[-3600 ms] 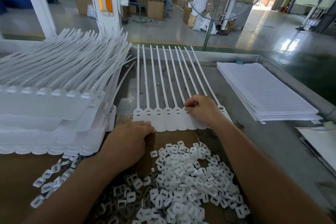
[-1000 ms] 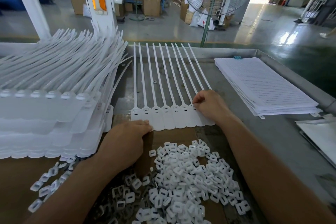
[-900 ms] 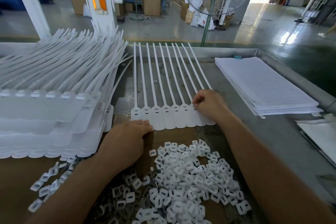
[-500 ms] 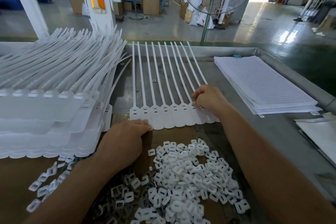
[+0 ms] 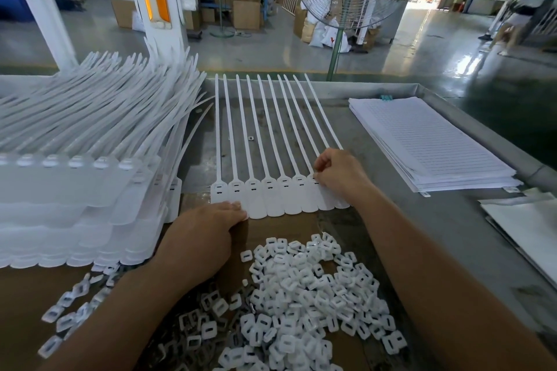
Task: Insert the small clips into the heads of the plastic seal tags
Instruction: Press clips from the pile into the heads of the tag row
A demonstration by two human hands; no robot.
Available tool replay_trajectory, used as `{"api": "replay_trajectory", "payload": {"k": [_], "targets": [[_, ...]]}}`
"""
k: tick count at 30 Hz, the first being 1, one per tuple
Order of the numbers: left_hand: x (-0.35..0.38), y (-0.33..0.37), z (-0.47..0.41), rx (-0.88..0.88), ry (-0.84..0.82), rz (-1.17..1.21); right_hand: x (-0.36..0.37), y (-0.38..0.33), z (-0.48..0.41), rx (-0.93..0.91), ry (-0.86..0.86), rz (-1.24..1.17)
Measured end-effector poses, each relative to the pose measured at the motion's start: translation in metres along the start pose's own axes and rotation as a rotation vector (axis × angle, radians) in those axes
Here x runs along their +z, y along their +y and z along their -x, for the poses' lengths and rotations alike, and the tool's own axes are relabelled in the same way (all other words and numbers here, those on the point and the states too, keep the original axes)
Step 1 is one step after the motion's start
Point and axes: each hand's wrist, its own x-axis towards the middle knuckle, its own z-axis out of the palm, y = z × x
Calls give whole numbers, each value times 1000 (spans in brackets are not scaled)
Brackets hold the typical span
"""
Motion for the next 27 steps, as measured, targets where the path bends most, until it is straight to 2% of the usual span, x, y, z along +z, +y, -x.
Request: {"api": "replay_trajectory", "payload": {"k": [4, 8, 14, 23, 27], "targets": [[-1, 0, 1, -4, 6, 18, -7, 3, 11, -20, -70, -89], [-2, 1, 0, -16, -5, 15, -14, 1, 31, -92, -136, -43], [-1, 0, -2, -35, -29, 17, -33, -10, 63, -212, -425, 17], [0, 0, -2, -42, -35, 27, -27, -13, 71, -231, -564, 180], [0, 0, -1, -37, -27, 25, -28, -13, 73, -240, -589, 173]]}}
